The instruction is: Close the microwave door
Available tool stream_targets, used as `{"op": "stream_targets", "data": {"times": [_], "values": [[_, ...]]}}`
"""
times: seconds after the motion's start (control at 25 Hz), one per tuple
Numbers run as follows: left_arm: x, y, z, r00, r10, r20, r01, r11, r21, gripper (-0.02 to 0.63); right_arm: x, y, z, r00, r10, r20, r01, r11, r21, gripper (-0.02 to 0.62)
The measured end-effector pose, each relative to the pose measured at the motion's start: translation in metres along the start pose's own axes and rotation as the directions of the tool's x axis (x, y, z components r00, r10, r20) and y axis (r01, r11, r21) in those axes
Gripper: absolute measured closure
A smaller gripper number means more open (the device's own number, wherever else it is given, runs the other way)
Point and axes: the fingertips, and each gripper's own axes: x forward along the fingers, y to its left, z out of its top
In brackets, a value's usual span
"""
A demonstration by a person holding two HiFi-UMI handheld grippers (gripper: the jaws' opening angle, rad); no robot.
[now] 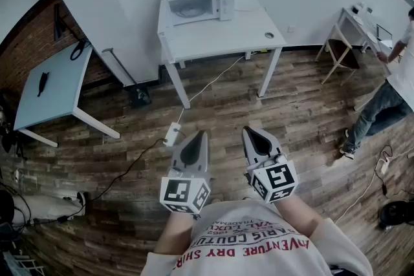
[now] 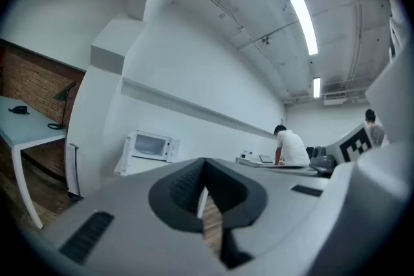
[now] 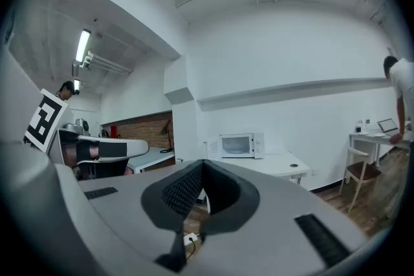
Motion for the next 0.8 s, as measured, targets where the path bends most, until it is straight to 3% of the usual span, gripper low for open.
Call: {"op": "stream_targets", "data": {"times": [0.48,0.8], "values": [[-0.001,0.011,-0.002,0.999,-0.028,-0.016,0.028,0.999,0.031,0.609,0.011,0.009,-0.001,1.0,-0.012,0.009,0.012,0.999,0.036,0.588],[-0.012,0.055,-0.013,0.999,-0.017,-0.042,0.018,1.0,0.008,0.609,0.034,0.028,-0.016,0.999,-0.037,-0.017,0.038,0.998,0.053,0.588]]}}
